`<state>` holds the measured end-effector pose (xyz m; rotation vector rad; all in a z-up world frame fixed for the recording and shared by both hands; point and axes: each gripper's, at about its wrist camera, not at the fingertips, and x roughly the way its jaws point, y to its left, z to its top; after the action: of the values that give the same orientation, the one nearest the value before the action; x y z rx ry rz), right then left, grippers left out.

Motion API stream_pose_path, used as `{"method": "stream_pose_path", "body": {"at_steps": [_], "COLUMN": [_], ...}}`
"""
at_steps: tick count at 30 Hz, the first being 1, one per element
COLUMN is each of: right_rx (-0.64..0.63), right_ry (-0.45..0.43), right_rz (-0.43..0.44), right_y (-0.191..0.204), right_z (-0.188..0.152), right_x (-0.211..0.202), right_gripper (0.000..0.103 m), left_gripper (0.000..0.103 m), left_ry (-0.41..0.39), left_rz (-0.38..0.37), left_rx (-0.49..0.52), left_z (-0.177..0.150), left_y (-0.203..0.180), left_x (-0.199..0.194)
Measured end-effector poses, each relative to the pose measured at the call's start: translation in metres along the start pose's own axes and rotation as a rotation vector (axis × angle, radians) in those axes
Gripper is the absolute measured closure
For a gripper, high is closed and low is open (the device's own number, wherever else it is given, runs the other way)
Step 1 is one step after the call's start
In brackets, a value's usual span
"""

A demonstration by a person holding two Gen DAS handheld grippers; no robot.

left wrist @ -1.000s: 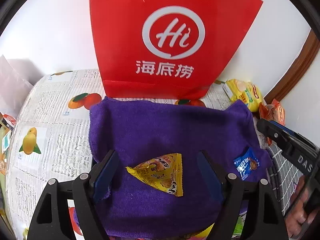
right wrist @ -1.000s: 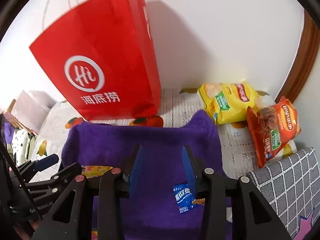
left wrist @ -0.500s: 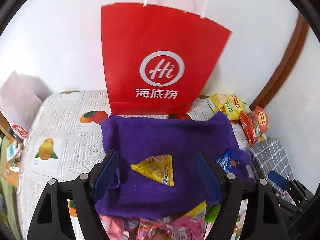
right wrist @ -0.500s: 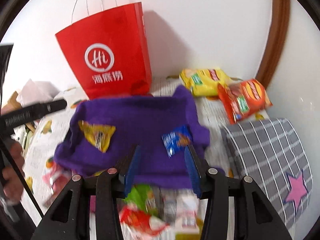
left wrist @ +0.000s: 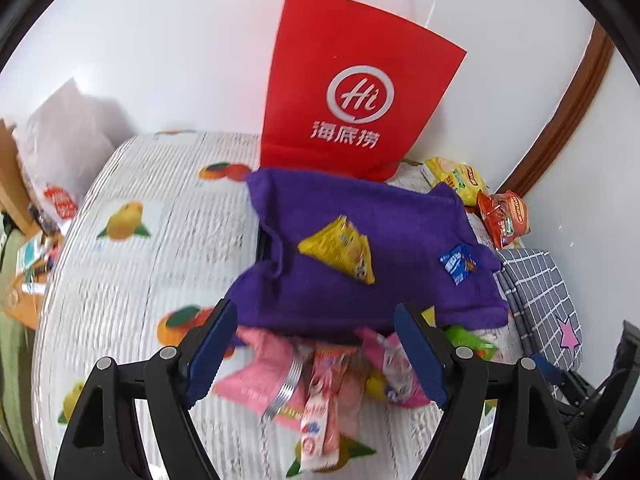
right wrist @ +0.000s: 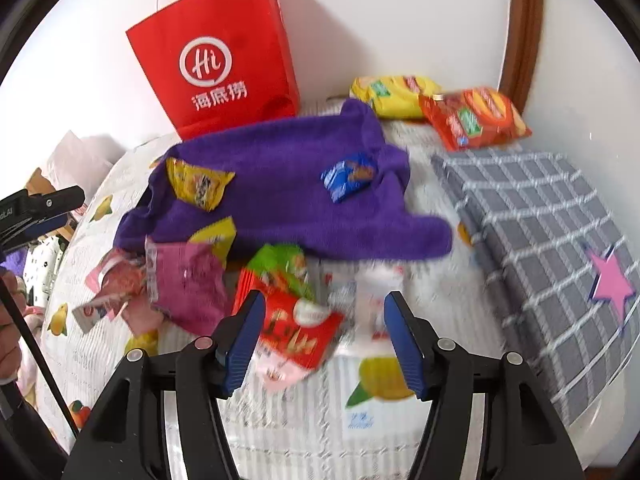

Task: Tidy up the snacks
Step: 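Grasp the red snack bag with the right tool while the left tool grasps a pink bag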

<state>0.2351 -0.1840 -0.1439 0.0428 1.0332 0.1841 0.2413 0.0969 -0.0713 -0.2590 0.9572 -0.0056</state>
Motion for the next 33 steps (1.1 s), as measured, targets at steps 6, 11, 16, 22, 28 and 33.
{"method": "stream_pose_path", "body": {"at_steps": [6,11,16,22,28,33], "right_rx": [0.049,0.148,0.243,0.257,0.213,0.182], "right_ry": [0.026,0.027,0.026,0.024,0.007,-0.014], "right_rz": [0.042,0.065,0.05,0.049,0.059,0.059], "right_y": [0.012,0.012,0.014,0.014,0.01,0.003], "right_z": [-0.023,-0.024,-0.019,-0.02,-0.03,-0.041], "right_x": [0.012,0.028,0.045,0.053,0.035,0.016], "right_gripper": [0.04,0.03,0.03,0.048,0.048,0.048], "left_gripper": [0.024,0.024,0.024,0.024,0.024,0.024], "left_ry": [0.026,0.027,0.039,0.034,0.017,0.0], "left_rz": [-0.002,0.006,0.008,0.014,-0.027,-0.028], "left_rx": [0.001,0.033,0.029,0.009,0.009,0.072], "left_z": [-0.024,-0.038,-0.046,-0.053,-0.059,-0.06], "left_y": [0.006,0.009,0.021,0.036,0.036,0.019], "left_x": [0.003,0.002,0.007,0.005,0.0,-0.001]}}
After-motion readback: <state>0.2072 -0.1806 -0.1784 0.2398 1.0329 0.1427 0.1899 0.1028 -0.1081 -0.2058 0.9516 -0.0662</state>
